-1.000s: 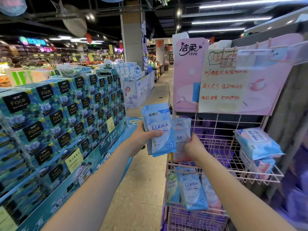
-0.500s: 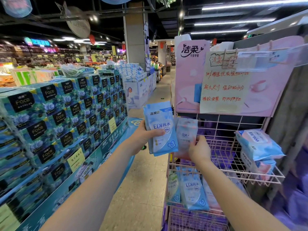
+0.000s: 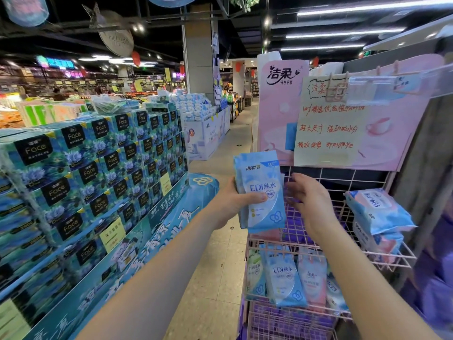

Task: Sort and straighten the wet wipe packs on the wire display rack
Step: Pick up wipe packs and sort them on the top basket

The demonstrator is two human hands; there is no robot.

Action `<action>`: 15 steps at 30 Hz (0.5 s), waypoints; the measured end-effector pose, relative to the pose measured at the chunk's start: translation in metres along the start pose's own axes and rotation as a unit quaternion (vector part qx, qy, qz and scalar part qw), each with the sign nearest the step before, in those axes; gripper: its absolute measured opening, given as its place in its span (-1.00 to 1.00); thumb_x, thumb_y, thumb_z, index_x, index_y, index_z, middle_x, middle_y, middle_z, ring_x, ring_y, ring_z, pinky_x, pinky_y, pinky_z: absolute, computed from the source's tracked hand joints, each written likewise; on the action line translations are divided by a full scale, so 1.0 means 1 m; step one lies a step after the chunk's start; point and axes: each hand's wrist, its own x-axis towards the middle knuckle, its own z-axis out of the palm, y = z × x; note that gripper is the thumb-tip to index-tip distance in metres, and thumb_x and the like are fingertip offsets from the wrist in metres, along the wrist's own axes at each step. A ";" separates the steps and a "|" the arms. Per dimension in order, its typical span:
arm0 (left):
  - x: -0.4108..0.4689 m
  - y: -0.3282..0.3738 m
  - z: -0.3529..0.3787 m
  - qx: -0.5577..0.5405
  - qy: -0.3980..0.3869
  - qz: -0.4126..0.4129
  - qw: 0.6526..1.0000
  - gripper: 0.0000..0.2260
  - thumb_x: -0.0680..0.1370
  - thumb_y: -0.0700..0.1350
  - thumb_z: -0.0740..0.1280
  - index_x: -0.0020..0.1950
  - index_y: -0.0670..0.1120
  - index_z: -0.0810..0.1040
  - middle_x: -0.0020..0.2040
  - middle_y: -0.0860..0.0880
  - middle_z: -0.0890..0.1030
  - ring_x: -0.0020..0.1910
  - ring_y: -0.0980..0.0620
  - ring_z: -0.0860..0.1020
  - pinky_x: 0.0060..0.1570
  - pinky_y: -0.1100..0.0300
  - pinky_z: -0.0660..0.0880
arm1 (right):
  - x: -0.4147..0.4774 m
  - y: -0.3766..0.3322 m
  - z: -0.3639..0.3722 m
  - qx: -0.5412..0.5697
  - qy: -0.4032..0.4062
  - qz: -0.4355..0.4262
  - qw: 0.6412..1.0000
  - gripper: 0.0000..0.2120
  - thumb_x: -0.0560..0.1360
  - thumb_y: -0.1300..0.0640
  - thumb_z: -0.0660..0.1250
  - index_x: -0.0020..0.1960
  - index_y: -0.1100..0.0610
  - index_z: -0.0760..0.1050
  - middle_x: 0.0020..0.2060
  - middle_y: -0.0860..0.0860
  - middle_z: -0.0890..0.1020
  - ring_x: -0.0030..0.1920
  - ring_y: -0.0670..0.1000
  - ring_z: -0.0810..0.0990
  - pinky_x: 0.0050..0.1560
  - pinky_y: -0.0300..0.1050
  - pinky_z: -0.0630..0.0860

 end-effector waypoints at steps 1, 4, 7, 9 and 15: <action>0.002 0.000 0.006 0.006 -0.007 0.006 1.000 -0.52 0.33 -0.03 0.66 0.21 0.06 0.65 0.16 -0.05 0.75 0.13 -0.09 0.73 0.09 0.03 0.67 | -0.008 -0.009 -0.001 0.024 -0.081 0.015 0.996 -0.68 0.48 0.02 0.37 0.21 0.08 0.60 0.08 0.08 0.74 0.07 0.10 0.72 0.07 0.08 0.63; 0.004 0.001 0.028 0.007 -0.003 0.022 1.000 -0.42 0.28 -0.02 0.69 0.25 0.17 0.62 0.16 0.03 0.74 0.10 0.08 0.73 0.00 0.19 0.67 | -0.024 -0.019 -0.004 -0.024 -0.181 0.012 0.983 -0.60 0.47 0.10 0.44 0.30 0.08 0.56 0.09 0.08 0.74 0.06 0.13 0.74 0.04 0.14 0.67; 0.009 0.002 0.041 0.036 0.035 -0.022 0.999 -0.02 0.14 0.08 0.73 0.42 0.02 0.26 0.27 0.02 0.62 0.03 0.25 0.71 -0.15 0.38 0.62 | -0.023 -0.019 -0.015 -0.001 -0.160 0.011 0.987 -0.68 0.57 0.21 0.40 0.31 0.17 0.54 0.12 0.13 0.73 0.09 0.17 0.73 0.09 0.16 0.66; 0.011 0.004 0.046 0.081 0.025 -0.051 0.995 0.04 0.12 0.14 0.73 0.40 0.08 0.15 0.25 0.08 0.58 0.00 0.26 0.70 -0.22 0.44 0.58 | -0.021 -0.018 -0.023 0.010 -0.162 0.029 0.986 -0.71 0.58 0.25 0.38 0.30 0.20 0.54 0.12 0.14 0.73 0.10 0.18 0.73 0.09 0.13 0.66; 0.013 0.007 0.062 0.017 -0.002 -0.091 0.996 0.16 0.17 0.34 0.58 0.57 -0.02 0.06 0.46 0.04 0.45 0.42 0.00 0.49 0.47 -0.03 0.39 | -0.010 -0.012 -0.042 0.124 -0.129 0.070 0.981 -0.71 0.61 0.26 0.33 0.32 0.28 0.53 0.17 0.21 0.70 0.15 0.22 0.70 0.01 0.10 0.69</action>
